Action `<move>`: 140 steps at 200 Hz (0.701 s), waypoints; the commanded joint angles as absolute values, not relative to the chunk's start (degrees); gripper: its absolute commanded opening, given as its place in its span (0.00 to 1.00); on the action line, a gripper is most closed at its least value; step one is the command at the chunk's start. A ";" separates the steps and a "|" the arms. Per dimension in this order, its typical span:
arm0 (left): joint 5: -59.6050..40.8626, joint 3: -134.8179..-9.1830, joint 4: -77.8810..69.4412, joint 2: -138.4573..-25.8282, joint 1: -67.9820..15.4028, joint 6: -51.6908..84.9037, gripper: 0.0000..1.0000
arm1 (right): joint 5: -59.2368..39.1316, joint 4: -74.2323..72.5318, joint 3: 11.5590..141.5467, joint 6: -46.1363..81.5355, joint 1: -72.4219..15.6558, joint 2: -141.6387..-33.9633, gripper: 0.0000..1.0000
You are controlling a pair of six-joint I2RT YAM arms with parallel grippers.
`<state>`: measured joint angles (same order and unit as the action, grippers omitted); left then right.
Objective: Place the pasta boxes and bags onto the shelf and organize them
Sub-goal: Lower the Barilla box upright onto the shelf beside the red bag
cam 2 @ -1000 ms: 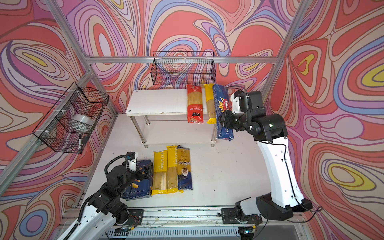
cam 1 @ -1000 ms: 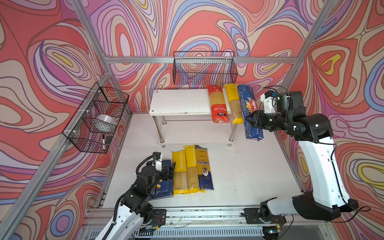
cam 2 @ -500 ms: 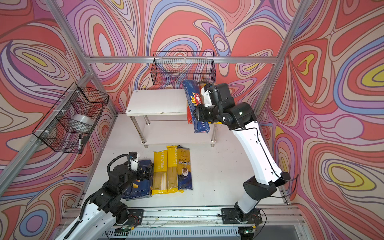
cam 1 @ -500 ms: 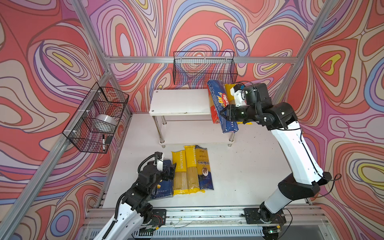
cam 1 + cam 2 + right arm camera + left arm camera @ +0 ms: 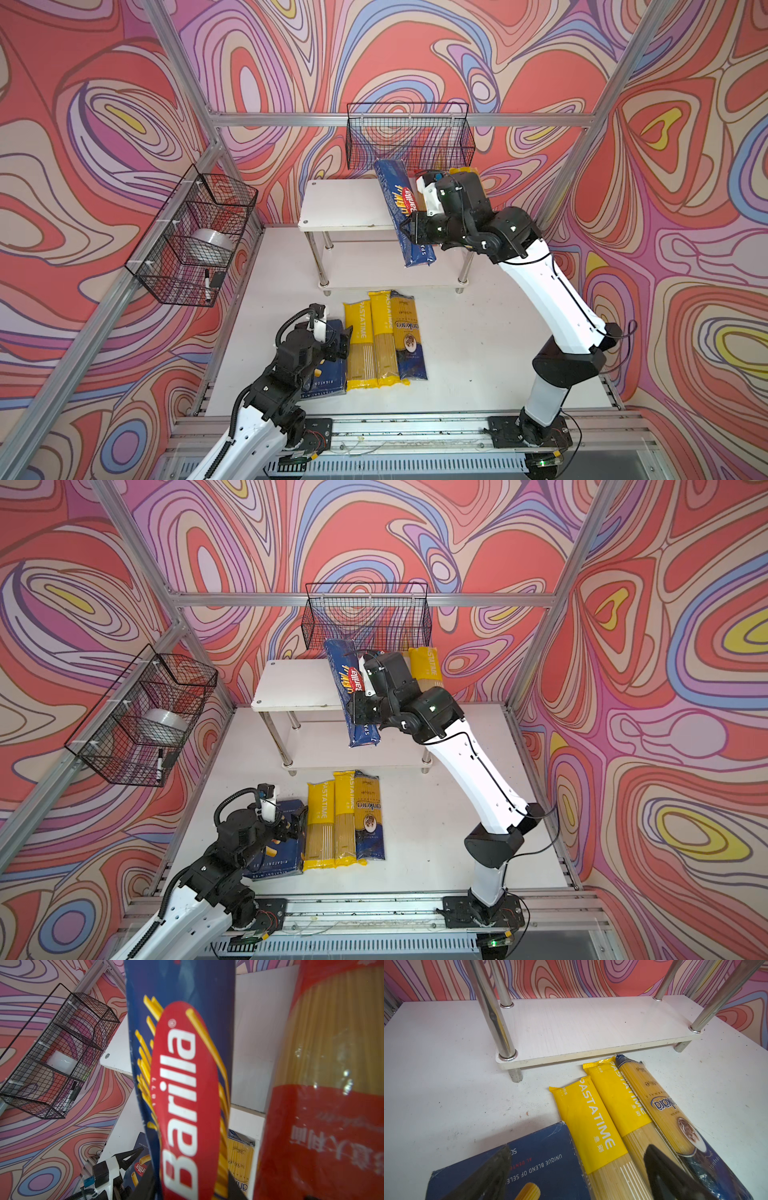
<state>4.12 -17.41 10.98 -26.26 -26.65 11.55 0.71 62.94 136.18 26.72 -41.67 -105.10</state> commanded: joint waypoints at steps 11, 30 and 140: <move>4.31 -17.93 10.80 -25.68 -26.81 11.01 1.00 | 5.60 53.26 140.47 27.91 -41.92 -106.79 0.22; 4.43 -17.84 10.81 -25.39 -26.84 10.99 1.00 | 7.07 52.70 140.64 27.71 -41.92 -107.67 0.22; 3.02 -18.87 9.84 -29.02 -26.82 10.46 1.00 | 14.68 53.33 148.62 25.84 -41.80 -115.17 0.26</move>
